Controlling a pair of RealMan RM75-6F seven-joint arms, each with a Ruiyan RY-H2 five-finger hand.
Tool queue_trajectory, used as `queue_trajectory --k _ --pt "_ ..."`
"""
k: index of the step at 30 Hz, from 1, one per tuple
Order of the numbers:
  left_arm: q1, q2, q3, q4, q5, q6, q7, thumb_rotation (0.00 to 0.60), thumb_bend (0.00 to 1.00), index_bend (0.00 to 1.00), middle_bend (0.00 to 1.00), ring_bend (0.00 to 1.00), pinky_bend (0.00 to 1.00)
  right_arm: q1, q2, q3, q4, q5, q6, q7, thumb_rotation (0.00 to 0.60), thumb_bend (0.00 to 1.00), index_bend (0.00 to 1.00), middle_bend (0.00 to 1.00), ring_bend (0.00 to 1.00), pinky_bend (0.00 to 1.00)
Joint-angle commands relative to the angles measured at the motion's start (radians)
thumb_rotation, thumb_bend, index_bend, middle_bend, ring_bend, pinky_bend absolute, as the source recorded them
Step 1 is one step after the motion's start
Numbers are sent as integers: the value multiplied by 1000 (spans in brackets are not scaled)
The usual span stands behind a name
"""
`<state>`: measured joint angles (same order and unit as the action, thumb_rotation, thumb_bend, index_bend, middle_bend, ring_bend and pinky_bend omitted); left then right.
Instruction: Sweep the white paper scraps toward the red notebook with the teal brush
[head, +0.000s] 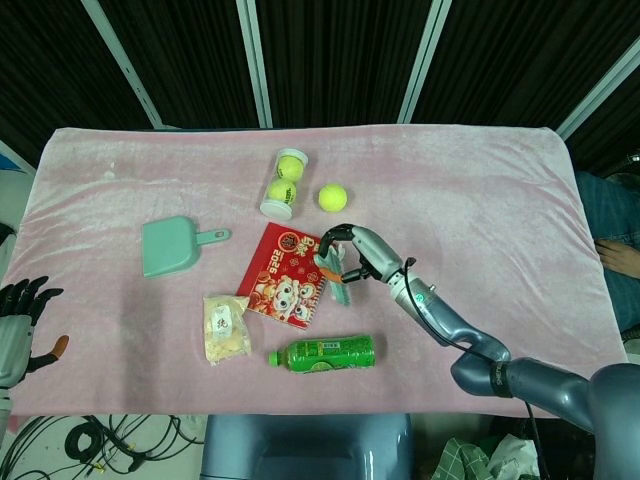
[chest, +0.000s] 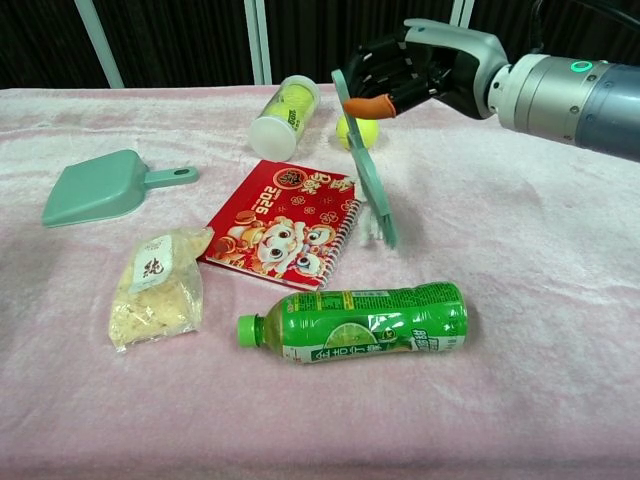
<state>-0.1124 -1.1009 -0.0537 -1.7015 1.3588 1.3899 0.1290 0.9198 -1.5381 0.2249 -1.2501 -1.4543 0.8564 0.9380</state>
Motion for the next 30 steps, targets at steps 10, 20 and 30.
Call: queue_trajectory --k 10,20,30 --pt "-1 1 1 -2 0 0 4 600 309 214 81 0 11 -44 50 37 109 25 100 -98 600 643 832 585 284 157" --pt "-1 -1 2 -6 -3 1 16 600 309 214 81 0 11 -102 162 15 86 100 77 -393 600 625 839 610 297 157" --pt "-2 0 3 -9 -5 -1 18 600 309 214 81 0 11 -87 411 -73 -143 316 -238 -755 600 625 844 611 300 156"
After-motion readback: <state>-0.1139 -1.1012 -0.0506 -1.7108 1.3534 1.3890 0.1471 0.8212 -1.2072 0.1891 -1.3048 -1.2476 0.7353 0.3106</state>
